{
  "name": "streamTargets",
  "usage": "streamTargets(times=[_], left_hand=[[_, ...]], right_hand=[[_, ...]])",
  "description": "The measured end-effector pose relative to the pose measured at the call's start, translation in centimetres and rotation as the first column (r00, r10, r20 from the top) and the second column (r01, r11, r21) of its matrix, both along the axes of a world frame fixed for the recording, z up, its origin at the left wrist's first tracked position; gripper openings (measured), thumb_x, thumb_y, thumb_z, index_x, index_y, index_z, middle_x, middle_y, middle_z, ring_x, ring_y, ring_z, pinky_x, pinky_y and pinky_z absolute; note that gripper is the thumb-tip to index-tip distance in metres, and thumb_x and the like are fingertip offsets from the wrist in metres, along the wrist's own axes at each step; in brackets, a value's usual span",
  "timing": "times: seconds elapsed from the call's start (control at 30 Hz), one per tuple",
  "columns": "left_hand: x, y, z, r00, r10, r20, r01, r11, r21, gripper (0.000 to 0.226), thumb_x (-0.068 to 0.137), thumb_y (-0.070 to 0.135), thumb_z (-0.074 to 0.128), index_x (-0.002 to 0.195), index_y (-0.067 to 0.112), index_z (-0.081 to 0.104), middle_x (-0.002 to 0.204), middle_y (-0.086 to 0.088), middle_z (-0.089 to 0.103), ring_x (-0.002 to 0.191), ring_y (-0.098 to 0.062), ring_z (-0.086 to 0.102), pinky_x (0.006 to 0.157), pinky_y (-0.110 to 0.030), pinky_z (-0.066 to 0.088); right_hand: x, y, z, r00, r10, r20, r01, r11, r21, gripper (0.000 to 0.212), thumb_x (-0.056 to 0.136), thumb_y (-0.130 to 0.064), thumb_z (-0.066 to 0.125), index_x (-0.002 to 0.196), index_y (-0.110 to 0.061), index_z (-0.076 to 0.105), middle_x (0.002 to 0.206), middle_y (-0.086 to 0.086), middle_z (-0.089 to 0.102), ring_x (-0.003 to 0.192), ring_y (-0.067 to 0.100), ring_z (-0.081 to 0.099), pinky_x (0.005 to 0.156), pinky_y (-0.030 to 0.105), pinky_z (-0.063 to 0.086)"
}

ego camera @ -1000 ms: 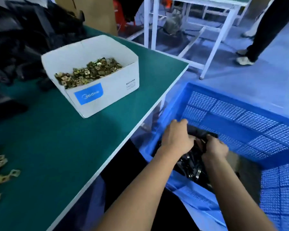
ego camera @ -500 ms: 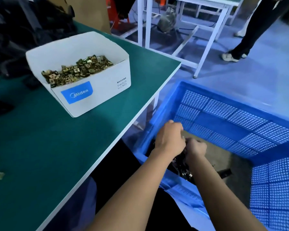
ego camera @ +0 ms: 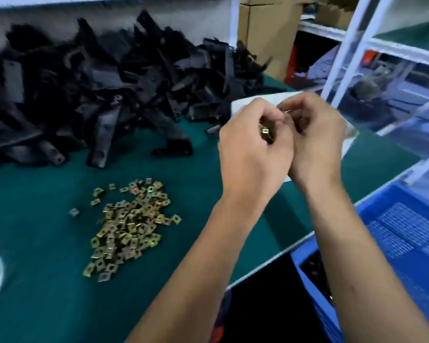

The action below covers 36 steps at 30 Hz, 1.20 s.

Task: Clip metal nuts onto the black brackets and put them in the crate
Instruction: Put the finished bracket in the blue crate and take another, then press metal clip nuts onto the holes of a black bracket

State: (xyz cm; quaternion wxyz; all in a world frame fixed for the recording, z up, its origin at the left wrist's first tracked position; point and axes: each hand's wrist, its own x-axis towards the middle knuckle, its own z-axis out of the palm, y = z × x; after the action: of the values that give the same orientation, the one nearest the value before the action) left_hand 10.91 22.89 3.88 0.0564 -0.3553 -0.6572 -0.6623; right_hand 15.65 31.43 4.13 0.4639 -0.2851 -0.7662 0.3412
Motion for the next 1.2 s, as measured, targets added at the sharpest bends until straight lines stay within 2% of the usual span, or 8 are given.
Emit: streamTargets(times=[0.3,0.5,0.63,0.77,0.93,1.0,1.1,1.2], left_hand=[[-14.6,-18.6,-4.3,0.787,0.616,-0.039,-0.613,0.772,-0.169,0.012,0.083,0.013,0.061,0.084,0.021,0.069,0.076,0.013,0.066,0.074,-0.007,0.060,0.074,-0.025,0.049],[-19.4,-26.2,-6.6,0.572,0.817,0.073,-0.806,0.577,-0.135,0.011,0.085,0.008,0.060,0.086,0.010,0.071,0.078,0.010,0.067,0.075,-0.007,0.061,0.075,-0.021,0.049],[-21.0,-27.2,-7.0,0.487,0.843,0.228,-0.858,0.511,-0.057,0.012,0.085,0.005,0.059,0.083,0.013,0.068,0.074,0.015,0.062,0.068,0.008,0.056,0.068,-0.008,0.040],[-21.7,-27.4,-7.8,0.446,0.837,0.316,-0.862,0.497,-0.100,0.012,0.086,0.008,0.059,0.081,0.015,0.067,0.074,0.014,0.063,0.067,0.007,0.056,0.071,-0.016,0.045],[-22.8,-27.7,-8.0,0.488,0.732,0.475,-0.809,0.584,-0.070,0.010,0.089,0.012,0.058,0.081,0.013,0.064,0.079,0.000,0.068,0.074,-0.023,0.072,0.070,-0.043,0.059],[-22.8,-27.7,-7.9,0.550,0.587,0.594,-0.736,0.677,0.013,0.012,0.096,0.017,0.058,0.088,0.008,0.061,0.084,-0.004,0.068,0.066,-0.024,0.074,0.061,-0.038,0.058],[-23.0,-27.8,-7.4,0.632,0.238,0.737,-0.563,0.795,0.226,0.036,0.102,0.040,0.062,0.116,0.007,0.061,0.116,-0.014,0.068,0.087,-0.030,0.077,0.076,-0.040,0.064],[-23.1,-28.0,-6.8,0.633,0.073,0.770,-0.554,0.738,0.385,0.045,0.102,0.044,0.063,0.128,0.008,0.055,0.125,-0.018,0.069,0.101,-0.034,0.075,0.088,-0.046,0.063]], right_hand=[[-17.3,-16.3,-1.5,0.756,0.466,0.459,-0.573,0.811,0.120,0.017,0.090,-0.018,0.065,0.102,-0.025,0.073,0.096,0.003,0.074,0.089,0.029,0.069,0.075,0.040,0.056],[-25.4,-24.3,-5.2,0.506,0.351,0.788,-0.752,0.628,0.202,0.068,0.091,-0.011,0.071,0.148,-0.035,0.042,0.143,0.011,0.034,0.131,0.035,0.034,0.082,0.039,0.049],[-29.0,-26.6,-6.0,0.769,0.174,0.615,-0.507,0.752,0.421,0.065,0.087,-0.021,0.078,0.138,-0.020,0.038,0.148,0.016,0.027,0.129,0.036,0.034,0.065,0.033,0.053],[-31.3,-27.1,-6.4,0.723,0.161,0.672,-0.591,0.648,0.480,0.086,0.094,-0.027,0.071,0.161,-0.027,0.018,0.169,0.010,0.007,0.141,0.040,0.027,0.061,0.035,0.049],[-30.5,-26.2,-5.9,0.773,0.203,0.601,-0.588,0.585,0.559,0.031,0.099,-0.010,0.062,0.130,-0.015,0.059,0.133,0.008,0.053,0.120,0.032,0.052,0.077,0.043,0.058],[-29.5,-25.3,-5.8,0.790,0.307,0.530,-0.594,0.594,0.542,0.036,0.097,-0.009,0.064,0.132,-0.015,0.059,0.126,0.008,0.059,0.112,0.030,0.060,0.084,0.043,0.055],[-27.3,-24.0,-5.1,0.767,0.551,0.330,-0.642,0.663,0.385,0.049,0.092,-0.015,0.072,0.140,-0.016,0.057,0.124,0.004,0.065,0.105,0.020,0.065,0.089,0.038,0.053],[-24.1,-22.9,-5.1,0.620,0.728,0.293,-0.784,0.557,0.275,0.051,0.083,-0.021,0.083,0.131,-0.018,0.066,0.115,-0.005,0.070,0.079,-0.010,0.056,0.083,0.015,0.046]])
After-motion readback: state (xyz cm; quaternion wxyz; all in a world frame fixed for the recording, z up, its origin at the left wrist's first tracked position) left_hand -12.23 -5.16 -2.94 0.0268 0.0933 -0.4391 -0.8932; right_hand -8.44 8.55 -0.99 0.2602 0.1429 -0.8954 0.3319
